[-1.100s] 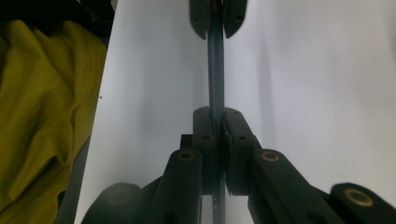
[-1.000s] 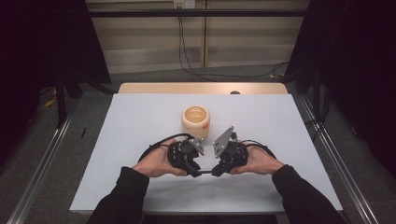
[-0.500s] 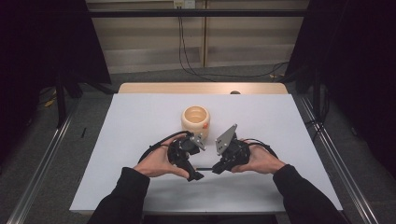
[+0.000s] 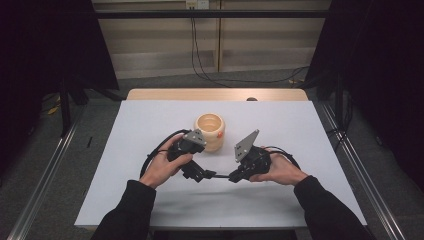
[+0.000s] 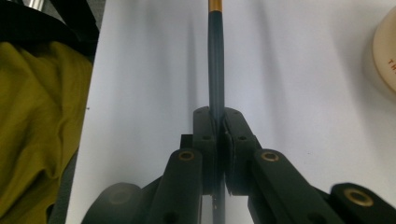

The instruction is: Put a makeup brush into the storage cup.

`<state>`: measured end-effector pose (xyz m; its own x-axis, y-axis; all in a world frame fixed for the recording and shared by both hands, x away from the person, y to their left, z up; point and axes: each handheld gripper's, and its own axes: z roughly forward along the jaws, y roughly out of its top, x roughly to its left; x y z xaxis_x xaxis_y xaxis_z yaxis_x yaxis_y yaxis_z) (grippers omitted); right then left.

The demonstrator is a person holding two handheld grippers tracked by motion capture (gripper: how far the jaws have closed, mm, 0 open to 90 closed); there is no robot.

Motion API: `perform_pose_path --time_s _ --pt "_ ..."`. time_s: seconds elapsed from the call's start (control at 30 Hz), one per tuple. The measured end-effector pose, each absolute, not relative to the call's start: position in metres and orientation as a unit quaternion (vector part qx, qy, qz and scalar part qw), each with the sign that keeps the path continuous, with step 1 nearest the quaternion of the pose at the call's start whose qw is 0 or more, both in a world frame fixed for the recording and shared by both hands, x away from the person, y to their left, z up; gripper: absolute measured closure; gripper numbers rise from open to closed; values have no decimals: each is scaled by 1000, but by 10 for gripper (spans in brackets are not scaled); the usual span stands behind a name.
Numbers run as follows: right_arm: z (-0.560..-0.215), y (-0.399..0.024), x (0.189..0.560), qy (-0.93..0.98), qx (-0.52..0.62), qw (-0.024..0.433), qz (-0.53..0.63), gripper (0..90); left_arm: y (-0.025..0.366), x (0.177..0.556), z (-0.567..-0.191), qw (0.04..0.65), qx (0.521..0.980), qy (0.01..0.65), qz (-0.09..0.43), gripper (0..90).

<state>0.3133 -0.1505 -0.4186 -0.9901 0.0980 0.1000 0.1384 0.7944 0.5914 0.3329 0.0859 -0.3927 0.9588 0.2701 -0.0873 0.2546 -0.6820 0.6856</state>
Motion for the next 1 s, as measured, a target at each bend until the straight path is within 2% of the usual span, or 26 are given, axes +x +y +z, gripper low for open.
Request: perform_pose_path --time_s 0.3,0.4,0.7,0.77,0.87,1.0 --pt "-419 -153 314 -945 -76 26 -317 857 112 318 -401 424 884 183 71 37" --pt "-418 -155 315 -941 -88 23 -325 857 123 312 -405 445 867 211 73 36" --pt "-417 -165 318 -932 -107 17 -345 857 143 291 -416 480 840 234 91 30" --pt "-416 -167 317 -928 -118 15 -354 857 145 291 -418 479 841 235 92 26" --pt "-415 -171 317 -920 -132 8 -370 857 147 292 -421 488 838 234 66 26" --pt "-411 -178 315 -908 -147 -2 -391 857 146 290 -423 489 837 235 80 26"
